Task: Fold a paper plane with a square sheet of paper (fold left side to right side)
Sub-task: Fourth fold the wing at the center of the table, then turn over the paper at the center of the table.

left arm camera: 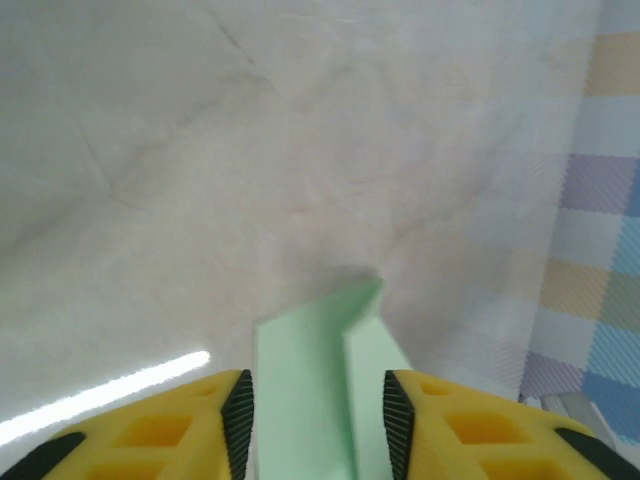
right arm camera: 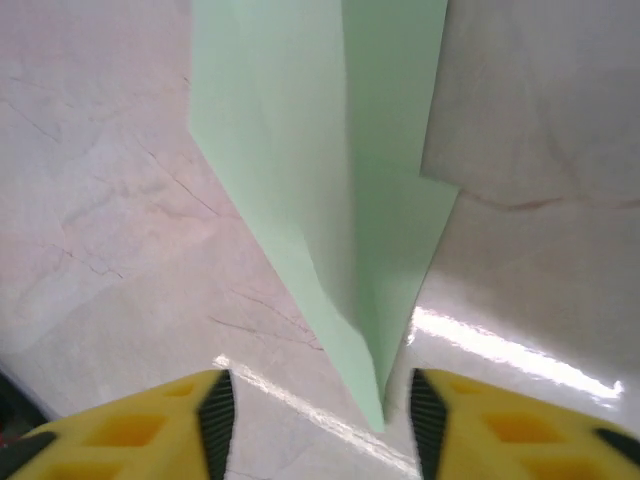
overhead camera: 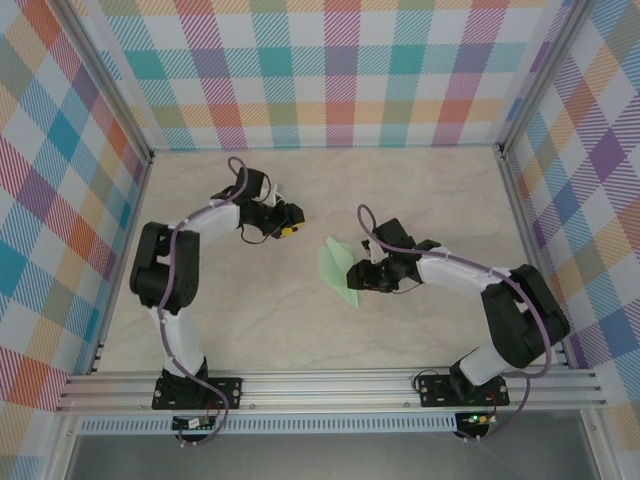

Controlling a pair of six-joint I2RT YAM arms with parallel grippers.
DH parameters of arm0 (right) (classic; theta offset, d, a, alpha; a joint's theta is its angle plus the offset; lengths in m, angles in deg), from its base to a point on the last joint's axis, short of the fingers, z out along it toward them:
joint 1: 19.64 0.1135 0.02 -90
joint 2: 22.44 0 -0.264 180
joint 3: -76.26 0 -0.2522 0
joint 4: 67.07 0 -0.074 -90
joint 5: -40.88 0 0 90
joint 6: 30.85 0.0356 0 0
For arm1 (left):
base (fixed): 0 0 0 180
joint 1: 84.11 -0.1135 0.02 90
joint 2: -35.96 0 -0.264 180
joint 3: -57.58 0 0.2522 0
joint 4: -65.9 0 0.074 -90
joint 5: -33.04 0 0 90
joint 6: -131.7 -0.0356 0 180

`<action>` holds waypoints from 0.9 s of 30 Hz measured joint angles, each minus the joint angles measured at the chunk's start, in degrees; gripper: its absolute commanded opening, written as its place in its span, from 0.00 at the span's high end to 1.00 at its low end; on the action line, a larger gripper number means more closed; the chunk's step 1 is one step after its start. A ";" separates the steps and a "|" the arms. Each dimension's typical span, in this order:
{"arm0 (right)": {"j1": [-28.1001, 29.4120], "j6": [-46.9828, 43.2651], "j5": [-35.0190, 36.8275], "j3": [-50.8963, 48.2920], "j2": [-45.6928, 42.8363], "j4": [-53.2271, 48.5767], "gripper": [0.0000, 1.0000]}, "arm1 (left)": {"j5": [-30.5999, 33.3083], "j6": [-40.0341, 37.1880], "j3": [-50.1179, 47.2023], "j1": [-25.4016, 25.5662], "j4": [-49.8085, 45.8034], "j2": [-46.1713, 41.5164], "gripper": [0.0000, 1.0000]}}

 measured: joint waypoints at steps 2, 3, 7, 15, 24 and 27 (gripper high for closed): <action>-0.07 -1.07 2.71 0.61 -2.29 -0.55 0.33 | 0.09 1.27 -3.89 0.76 2.14 -4.87 0.52; -0.11 -1.79 3.89 1.25 -2.80 -0.96 0.31 | 0.11 2.05 -5.68 1.53 3.37 -6.78 0.51; -0.26 -3.96 4.87 4.42 0.15 -1.57 0.31 | 0.72 5.42 -10.84 6.05 7.85 -9.14 0.48; -0.79 -4.76 8.35 11.23 13.33 -1.42 0.48 | 1.81 10.60 -12.37 12.66 13.05 -3.82 0.47; -2.36 -4.15 10.91 11.96 15.37 -1.38 0.53 | 2.56 11.96 -9.09 14.01 13.68 1.36 0.46; -2.60 -4.15 10.86 11.89 15.37 -1.38 0.53 | 2.62 12.31 -7.34 14.86 13.70 2.69 0.47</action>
